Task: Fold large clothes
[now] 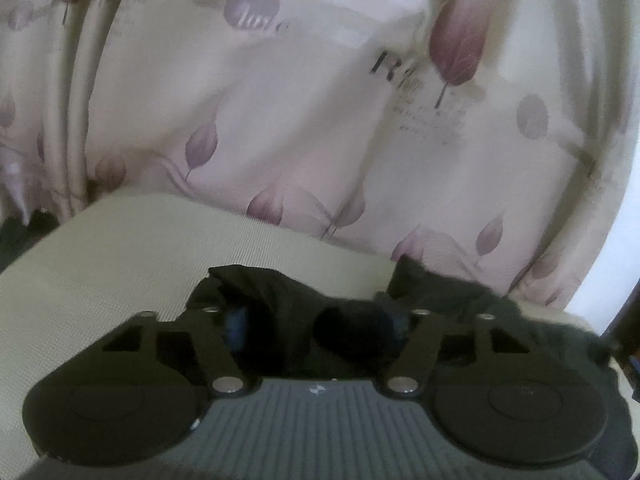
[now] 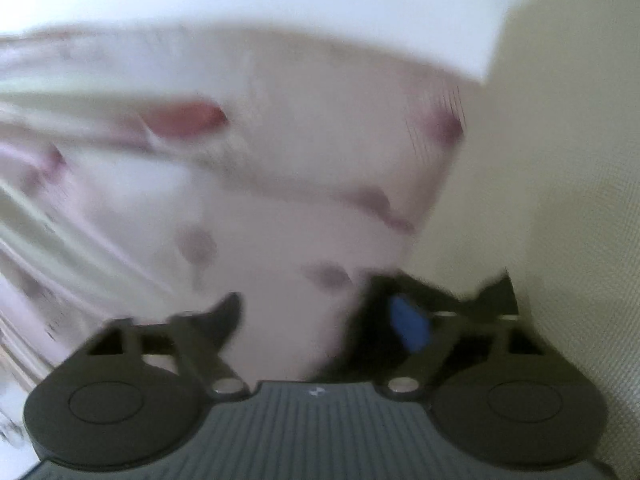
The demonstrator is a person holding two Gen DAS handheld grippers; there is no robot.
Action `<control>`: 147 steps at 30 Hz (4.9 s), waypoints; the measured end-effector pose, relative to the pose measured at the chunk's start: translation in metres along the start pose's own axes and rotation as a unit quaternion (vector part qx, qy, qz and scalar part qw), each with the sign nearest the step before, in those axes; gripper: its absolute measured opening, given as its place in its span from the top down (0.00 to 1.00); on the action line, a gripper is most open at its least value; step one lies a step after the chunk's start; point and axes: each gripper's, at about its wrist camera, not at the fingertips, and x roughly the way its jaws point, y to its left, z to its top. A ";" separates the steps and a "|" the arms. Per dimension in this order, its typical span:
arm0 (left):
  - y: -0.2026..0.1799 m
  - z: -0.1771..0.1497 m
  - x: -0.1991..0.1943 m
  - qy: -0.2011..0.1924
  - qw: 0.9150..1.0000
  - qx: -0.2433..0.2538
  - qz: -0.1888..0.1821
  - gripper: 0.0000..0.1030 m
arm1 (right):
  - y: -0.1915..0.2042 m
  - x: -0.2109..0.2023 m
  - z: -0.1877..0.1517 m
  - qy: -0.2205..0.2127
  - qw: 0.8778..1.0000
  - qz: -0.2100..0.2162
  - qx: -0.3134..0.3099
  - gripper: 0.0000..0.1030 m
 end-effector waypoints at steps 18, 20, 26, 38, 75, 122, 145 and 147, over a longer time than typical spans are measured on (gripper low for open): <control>-0.046 -0.023 0.050 0.068 0.993 0.089 0.025 0.37 | 0.061 0.106 -0.091 0.221 0.787 -0.223 -0.531 0.63; -0.034 -0.029 0.060 0.078 0.994 0.068 0.034 0.36 | 0.049 0.117 -0.090 0.250 0.780 -0.243 -0.520 0.64; -0.020 -0.034 0.070 0.109 0.992 0.050 0.045 0.35 | 0.030 0.131 -0.088 0.284 0.781 -0.269 -0.487 0.65; -0.014 -0.041 0.059 0.076 0.994 0.054 0.060 0.39 | 0.025 0.124 -0.084 0.258 0.794 -0.275 -0.477 0.63; -0.101 -0.054 0.010 0.006 0.983 0.184 0.013 0.18 | 0.104 0.052 -0.096 0.175 0.813 -0.168 -0.530 0.54; 0.026 -0.045 -0.002 0.045 0.994 0.019 0.093 0.03 | 0.075 0.040 -0.069 0.167 0.828 -0.229 -0.484 0.45; -0.044 -0.103 -0.139 0.024 0.983 0.166 0.075 0.00 | 0.101 -0.176 -0.142 0.093 0.869 -0.179 -0.451 0.20; -0.051 -0.106 -0.139 0.025 0.982 0.170 0.074 0.00 | 0.108 -0.177 -0.151 0.095 0.865 -0.171 -0.462 0.17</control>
